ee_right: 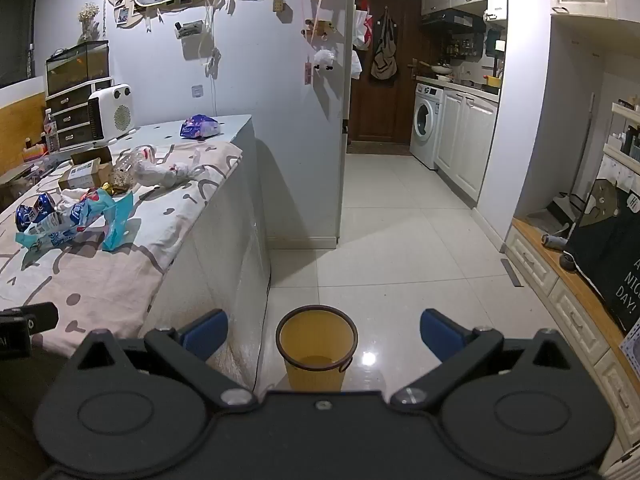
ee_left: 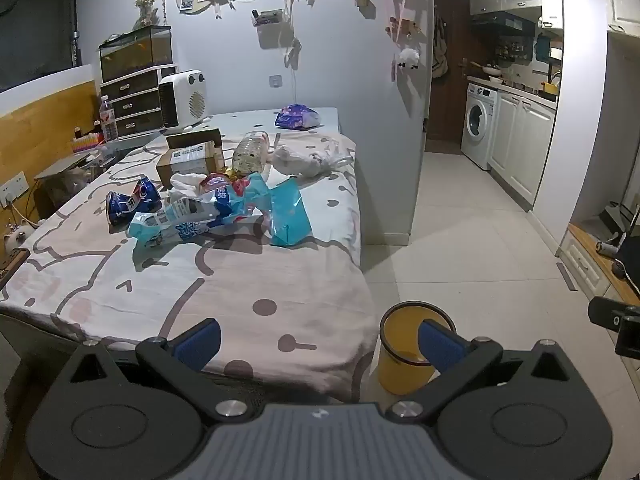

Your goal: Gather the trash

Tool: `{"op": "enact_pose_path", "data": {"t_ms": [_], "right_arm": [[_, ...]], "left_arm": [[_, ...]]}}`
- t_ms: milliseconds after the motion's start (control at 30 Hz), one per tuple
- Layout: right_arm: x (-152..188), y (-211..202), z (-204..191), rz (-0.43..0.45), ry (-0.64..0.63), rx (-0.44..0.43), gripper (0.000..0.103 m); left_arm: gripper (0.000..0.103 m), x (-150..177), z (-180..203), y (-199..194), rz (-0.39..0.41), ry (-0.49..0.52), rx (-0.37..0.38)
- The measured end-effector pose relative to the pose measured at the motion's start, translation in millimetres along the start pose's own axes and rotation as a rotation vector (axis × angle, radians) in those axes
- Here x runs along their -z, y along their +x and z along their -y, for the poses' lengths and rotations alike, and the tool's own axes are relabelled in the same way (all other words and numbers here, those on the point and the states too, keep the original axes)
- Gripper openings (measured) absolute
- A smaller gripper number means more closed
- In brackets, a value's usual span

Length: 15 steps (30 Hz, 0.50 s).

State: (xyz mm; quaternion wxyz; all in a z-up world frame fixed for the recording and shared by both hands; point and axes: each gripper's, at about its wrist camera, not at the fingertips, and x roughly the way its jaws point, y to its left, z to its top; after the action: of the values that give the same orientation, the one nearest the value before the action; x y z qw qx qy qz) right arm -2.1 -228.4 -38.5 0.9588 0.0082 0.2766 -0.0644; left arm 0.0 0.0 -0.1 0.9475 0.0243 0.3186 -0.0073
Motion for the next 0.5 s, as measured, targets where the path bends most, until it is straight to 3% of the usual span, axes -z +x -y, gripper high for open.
{"op": "enact_pose_path", "data": {"t_ms": [500], "right_arm": [[-0.1, -0.6, 0.2, 0.0, 0.0, 0.0, 0.103]], "left_arm": [[0.103, 0.0, 0.2, -0.1, 0.0, 0.001, -0.001]]}}
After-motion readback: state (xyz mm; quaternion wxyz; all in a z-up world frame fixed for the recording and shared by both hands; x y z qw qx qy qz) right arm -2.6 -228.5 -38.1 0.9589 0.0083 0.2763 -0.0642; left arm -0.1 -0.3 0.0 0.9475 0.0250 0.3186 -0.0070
